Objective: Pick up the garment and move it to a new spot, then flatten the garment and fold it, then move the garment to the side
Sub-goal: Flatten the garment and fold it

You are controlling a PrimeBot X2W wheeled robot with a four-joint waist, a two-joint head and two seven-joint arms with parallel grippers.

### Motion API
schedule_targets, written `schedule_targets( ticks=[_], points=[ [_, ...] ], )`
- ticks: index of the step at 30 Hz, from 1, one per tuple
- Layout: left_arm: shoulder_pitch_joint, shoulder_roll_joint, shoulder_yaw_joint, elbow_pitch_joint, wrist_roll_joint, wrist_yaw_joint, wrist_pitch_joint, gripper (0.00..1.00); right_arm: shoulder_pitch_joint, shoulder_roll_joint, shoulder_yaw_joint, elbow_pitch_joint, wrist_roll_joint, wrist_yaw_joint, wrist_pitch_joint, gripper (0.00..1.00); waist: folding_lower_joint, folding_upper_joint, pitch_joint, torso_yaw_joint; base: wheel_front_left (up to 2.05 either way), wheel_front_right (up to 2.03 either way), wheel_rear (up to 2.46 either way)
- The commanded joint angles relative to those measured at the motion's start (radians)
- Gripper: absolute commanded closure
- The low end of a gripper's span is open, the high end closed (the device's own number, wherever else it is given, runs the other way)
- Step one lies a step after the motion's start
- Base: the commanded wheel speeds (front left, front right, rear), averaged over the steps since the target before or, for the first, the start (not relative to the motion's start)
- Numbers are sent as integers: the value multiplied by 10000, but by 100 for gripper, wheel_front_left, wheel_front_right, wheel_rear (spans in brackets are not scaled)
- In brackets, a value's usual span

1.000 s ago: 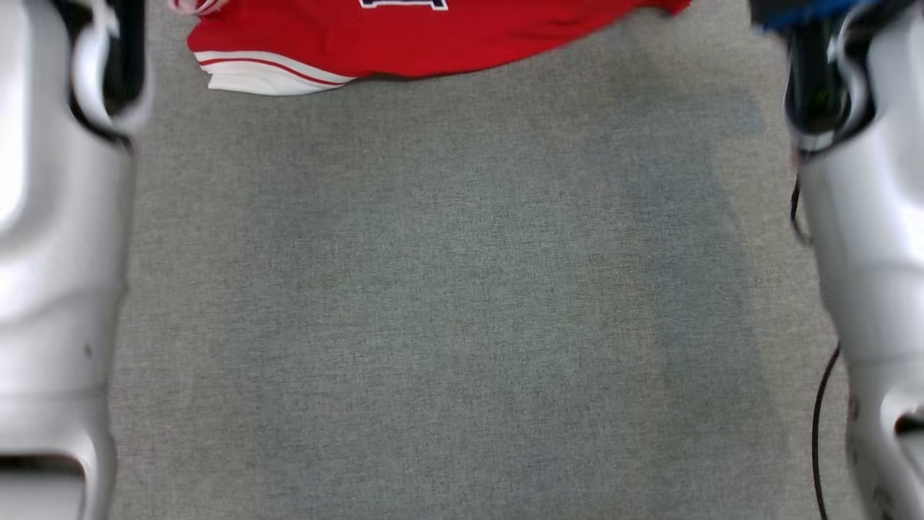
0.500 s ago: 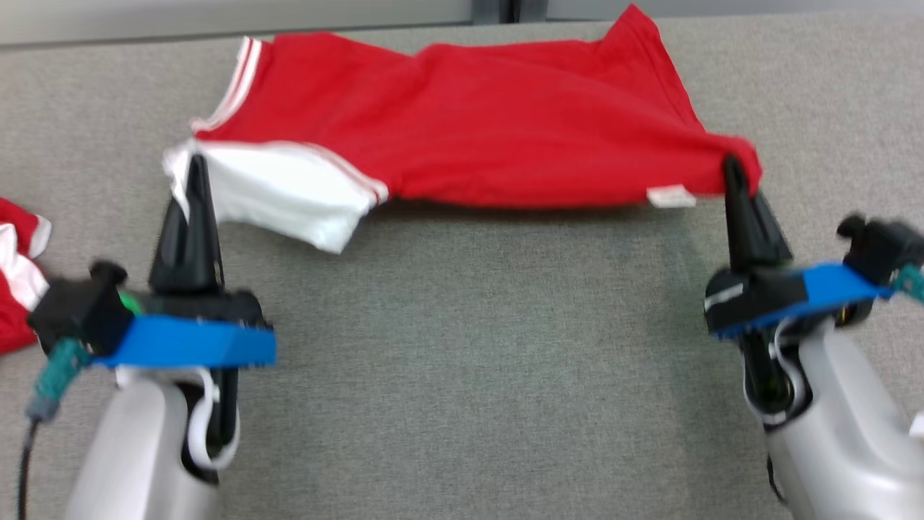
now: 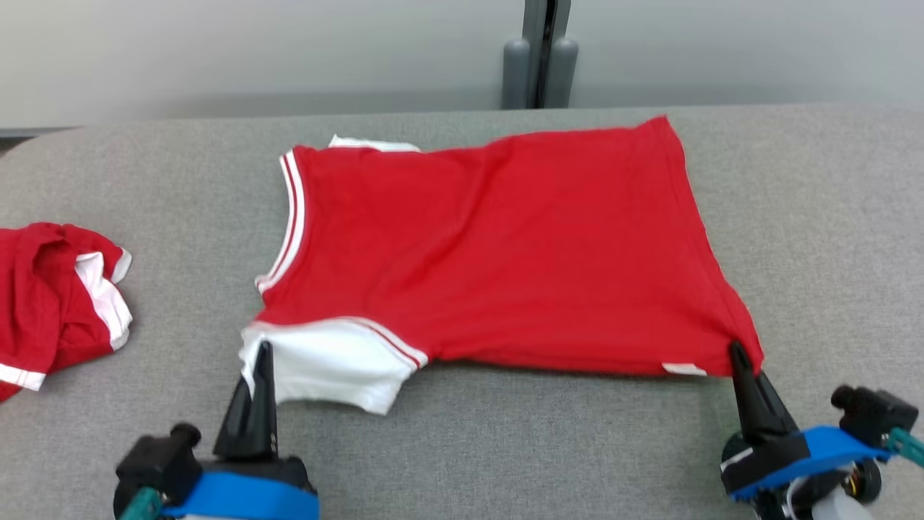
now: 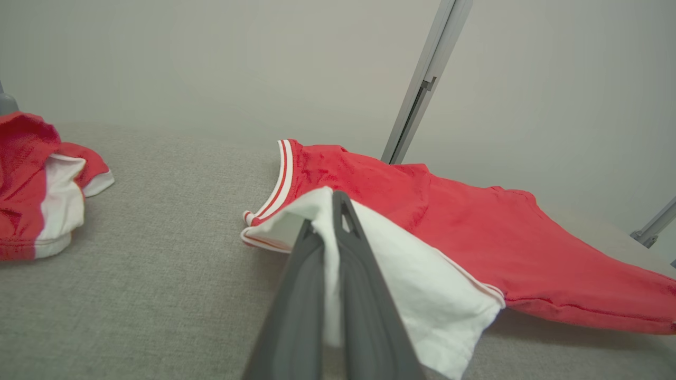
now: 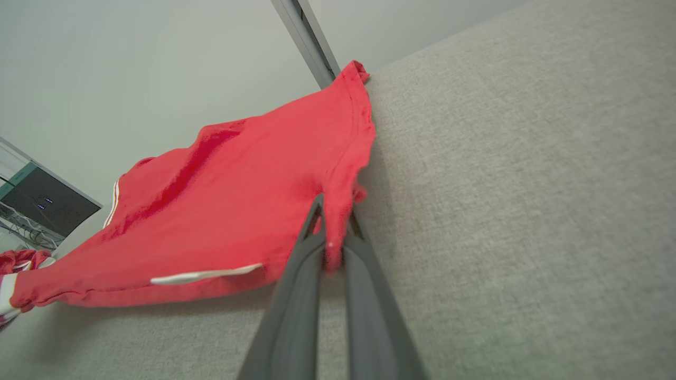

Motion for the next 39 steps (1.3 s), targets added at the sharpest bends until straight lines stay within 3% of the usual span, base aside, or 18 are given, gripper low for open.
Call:
schedule_targets(
  ticks=[1,13,29,39],
  points=[
    [263,-20,-46,-9,-37,41,-8,100,371,-84,-76,-133,-91,2,108,100,3,-1,-160,-40,0,0,0],
    [1253,-14,-186,-261,-226,119,72,100,2012,366,-1037,-1472,-753,2,1181,100,3,-1,-187,58,0,0,0],
    [-292,256,-538,184,23,-273,168,100,1202,786,-1279,-2377,-842,2,1991,100,3,-1,124,-89,0,0,0],
    [-1489,415,-561,886,49,-472,140,100,457,842,-1386,-2180,-650,2,2308,100,3,-1,524,-233,0,0,0]
  ],
)
